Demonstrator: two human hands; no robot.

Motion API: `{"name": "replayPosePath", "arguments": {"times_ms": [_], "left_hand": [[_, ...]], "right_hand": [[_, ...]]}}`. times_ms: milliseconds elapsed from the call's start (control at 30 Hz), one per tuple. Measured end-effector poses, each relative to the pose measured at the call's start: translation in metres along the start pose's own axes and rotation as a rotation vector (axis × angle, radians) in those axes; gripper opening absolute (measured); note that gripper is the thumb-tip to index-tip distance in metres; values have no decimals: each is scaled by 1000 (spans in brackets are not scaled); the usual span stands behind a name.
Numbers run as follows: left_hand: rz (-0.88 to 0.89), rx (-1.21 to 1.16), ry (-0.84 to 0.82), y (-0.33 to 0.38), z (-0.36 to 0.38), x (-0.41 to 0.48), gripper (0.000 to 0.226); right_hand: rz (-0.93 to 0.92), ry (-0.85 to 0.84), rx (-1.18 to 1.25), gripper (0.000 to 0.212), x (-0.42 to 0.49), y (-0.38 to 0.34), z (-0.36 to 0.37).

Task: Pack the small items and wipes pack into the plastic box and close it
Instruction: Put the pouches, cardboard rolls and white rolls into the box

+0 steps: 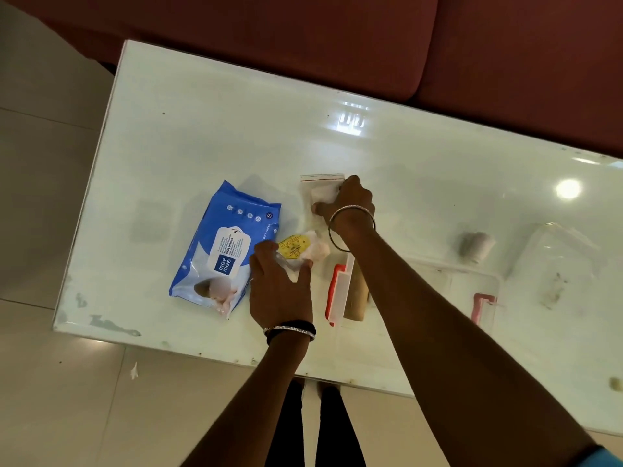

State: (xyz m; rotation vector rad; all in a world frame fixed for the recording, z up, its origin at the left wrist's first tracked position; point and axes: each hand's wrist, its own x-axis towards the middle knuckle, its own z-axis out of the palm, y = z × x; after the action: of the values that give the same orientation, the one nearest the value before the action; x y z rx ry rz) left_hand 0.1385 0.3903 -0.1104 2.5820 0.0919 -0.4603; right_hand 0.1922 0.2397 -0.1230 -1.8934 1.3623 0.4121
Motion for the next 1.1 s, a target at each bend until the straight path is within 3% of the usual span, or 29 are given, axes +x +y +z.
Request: {"name": "replayPosePath", "arguments": {"times_ms": [167, 267, 333, 433, 567, 700, 867, 1000, 1100], "left_hand": [[351, 345, -39, 2, 2, 9, 51], [388, 419, -88, 0, 4, 17, 56], [407, 425, -98, 1, 4, 23, 55], [434, 417, -136, 3, 6, 28, 53], [475, 401, -179, 8, 4, 34, 52], [284, 10, -251, 20, -9, 30, 55], [53, -399, -238, 26, -35, 11, 53], [34, -533, -390, 27, -49, -16, 50], [80, -503, -449, 31, -52, -39, 46]], "right_hand": [[-96, 58, 75, 53, 0, 8, -16], [-160, 164, 277, 39, -17, 19, -44], [-144, 222, 422, 40, -37, 36, -67], [-86, 197, 723, 37, -73, 73, -95], [-4, 127, 874, 34, -116, 135, -119], [194, 165, 781, 23, -133, 185, -116], [339, 202, 571, 40, -116, 216, -86], [333, 213, 443, 44, -94, 207, -62], [307, 163, 390, 47, -83, 201, -54]]}}
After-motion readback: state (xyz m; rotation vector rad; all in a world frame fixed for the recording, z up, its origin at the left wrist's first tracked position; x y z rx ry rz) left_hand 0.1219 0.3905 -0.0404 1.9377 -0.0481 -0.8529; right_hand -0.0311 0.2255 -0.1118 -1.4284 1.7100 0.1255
